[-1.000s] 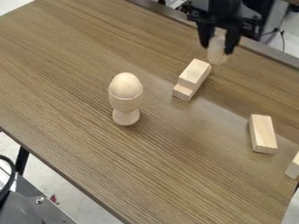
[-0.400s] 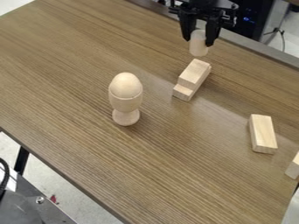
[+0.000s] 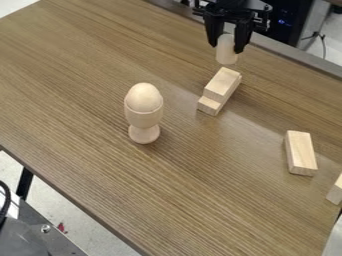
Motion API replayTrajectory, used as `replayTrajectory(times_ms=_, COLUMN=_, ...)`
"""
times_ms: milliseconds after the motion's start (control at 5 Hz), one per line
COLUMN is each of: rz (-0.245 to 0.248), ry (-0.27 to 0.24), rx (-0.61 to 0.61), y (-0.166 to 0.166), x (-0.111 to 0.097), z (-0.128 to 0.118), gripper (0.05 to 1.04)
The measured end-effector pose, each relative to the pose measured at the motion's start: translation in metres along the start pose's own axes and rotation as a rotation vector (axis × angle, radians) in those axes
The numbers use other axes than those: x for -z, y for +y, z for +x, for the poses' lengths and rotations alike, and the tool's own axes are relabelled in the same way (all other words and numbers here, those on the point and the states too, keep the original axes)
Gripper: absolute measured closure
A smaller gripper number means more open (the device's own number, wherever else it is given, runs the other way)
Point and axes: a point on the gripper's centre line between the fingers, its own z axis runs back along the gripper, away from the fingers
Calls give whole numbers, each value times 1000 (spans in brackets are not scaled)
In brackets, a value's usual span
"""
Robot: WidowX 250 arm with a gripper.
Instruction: Put the cylinder on top of the stack
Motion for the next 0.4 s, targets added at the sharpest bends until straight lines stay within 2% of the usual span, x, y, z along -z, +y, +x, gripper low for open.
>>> replayTrajectory(times_ms=400, rz=-9, ry=27, rx=9, y=0, x=15, z=-2, gripper=554)
